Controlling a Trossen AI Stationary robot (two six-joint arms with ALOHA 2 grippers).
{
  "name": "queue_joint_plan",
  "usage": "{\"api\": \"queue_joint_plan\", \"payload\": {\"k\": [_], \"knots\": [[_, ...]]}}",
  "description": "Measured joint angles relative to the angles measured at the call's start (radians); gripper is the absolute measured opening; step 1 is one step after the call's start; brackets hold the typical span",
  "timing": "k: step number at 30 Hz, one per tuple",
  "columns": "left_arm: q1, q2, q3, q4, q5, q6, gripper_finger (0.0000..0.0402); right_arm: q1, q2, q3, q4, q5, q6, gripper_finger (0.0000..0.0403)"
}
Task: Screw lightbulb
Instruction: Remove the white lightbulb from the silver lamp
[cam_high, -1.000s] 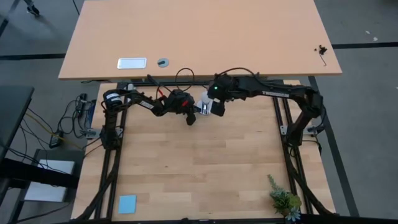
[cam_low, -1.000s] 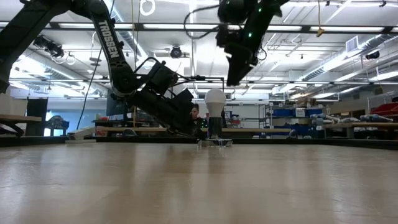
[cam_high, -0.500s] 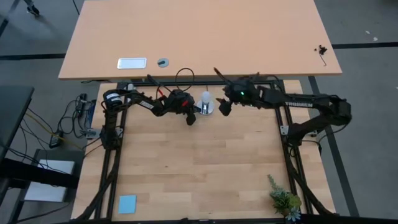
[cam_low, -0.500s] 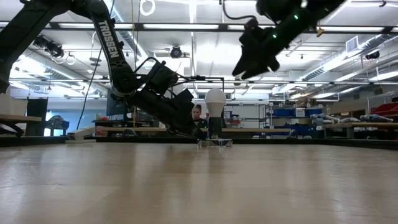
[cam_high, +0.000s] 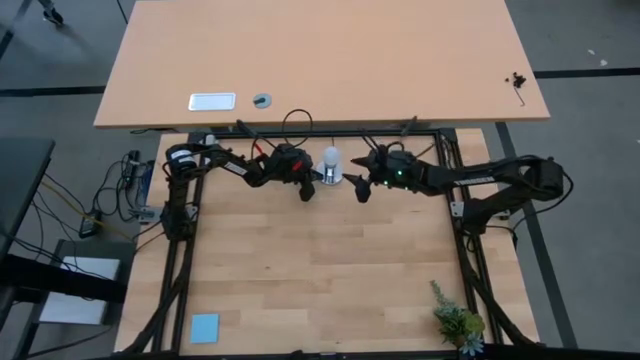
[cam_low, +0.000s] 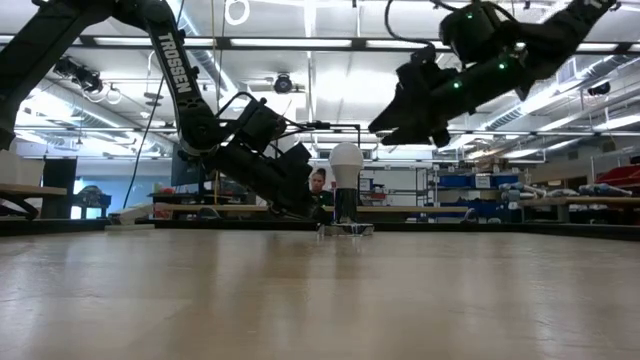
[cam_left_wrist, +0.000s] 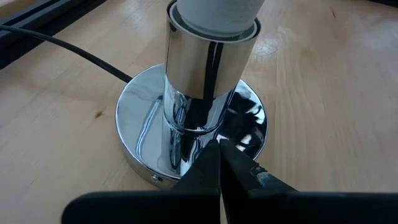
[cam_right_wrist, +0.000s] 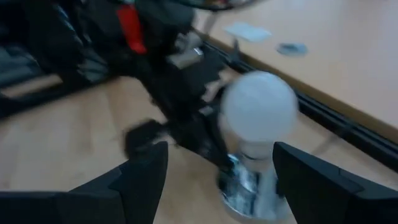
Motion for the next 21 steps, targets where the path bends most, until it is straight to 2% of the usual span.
{"api": "queue_joint_plan", "payload": {"k": [5,9,15,21], "knots": [[0.0,0.0,0.0,0.001,-0.001,0.0,0.0,0.032,0.043,-0.052,0.23,-0.003,0.038,0.0296],[0.0,0.0,0.0,0.002,0.0,0.0,0.0,0.054,0.059,-0.055,0.255,0.005,0.046,0.0297],[0.0,0.0,0.0,0.003,0.0,0.0,0.0,0.054,0.096,-0.052,0.293,0.188,0.022,0.0297],[0.0,0.0,0.0,0.007,0.0,-0.002,0.0,0.053,0.225,0.003,0.366,0.215,-0.031,0.0315]]}}
